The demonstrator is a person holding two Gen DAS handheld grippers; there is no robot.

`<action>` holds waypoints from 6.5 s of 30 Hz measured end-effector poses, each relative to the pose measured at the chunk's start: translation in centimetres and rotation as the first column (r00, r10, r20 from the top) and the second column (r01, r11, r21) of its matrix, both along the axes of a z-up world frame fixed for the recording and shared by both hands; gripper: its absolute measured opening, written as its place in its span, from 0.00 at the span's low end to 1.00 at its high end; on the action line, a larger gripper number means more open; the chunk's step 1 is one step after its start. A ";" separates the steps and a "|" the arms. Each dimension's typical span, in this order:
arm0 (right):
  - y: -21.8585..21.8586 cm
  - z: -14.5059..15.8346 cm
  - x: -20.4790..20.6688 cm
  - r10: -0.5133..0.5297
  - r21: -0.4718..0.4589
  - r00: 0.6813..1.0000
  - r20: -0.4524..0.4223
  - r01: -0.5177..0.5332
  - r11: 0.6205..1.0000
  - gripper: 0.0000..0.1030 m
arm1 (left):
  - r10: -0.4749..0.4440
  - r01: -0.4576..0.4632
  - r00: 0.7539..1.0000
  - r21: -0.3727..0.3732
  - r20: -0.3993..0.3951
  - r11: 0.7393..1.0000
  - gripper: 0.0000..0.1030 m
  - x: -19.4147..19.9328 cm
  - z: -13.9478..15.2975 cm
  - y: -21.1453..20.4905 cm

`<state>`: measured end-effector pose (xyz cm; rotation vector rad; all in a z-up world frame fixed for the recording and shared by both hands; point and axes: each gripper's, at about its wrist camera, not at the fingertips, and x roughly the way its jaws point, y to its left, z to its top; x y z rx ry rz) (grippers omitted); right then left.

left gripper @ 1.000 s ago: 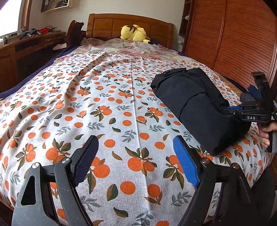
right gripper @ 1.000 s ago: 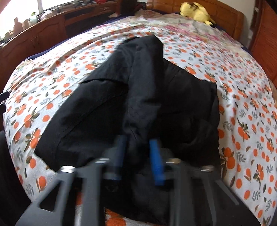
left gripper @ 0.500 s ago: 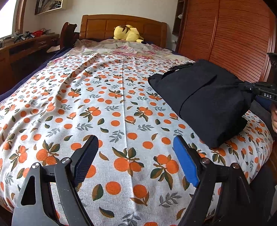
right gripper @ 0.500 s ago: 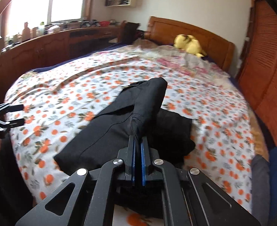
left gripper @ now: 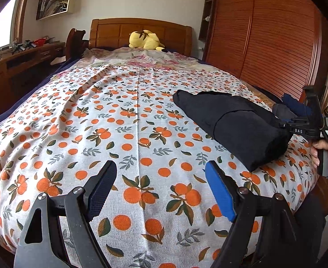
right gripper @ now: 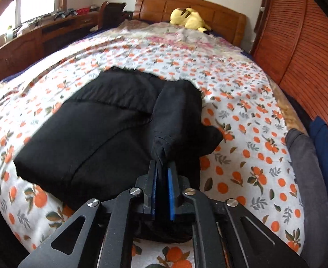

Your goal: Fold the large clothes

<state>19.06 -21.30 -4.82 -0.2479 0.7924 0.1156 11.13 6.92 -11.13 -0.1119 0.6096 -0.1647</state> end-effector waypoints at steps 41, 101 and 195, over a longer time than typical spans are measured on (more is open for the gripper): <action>0.0 -2.2 -4.2 0.094 0.071 0.996 0.009 -0.094 0.993 0.46 | -0.162 0.164 0.986 0.067 -0.023 0.984 0.80 6.8 1.0 -5.3; -4.8 -7.9 -1.8 -0.074 0.302 0.991 -0.114 0.106 0.947 0.46 | -0.224 0.250 0.947 0.086 -0.230 0.965 0.62 32.0 -5.1 -12.3; -36.1 10.0 -13.3 -0.630 0.121 0.745 0.220 0.620 0.775 0.51 | -0.737 0.714 0.665 0.182 0.121 0.675 1.00 4.8 17.2 -42.0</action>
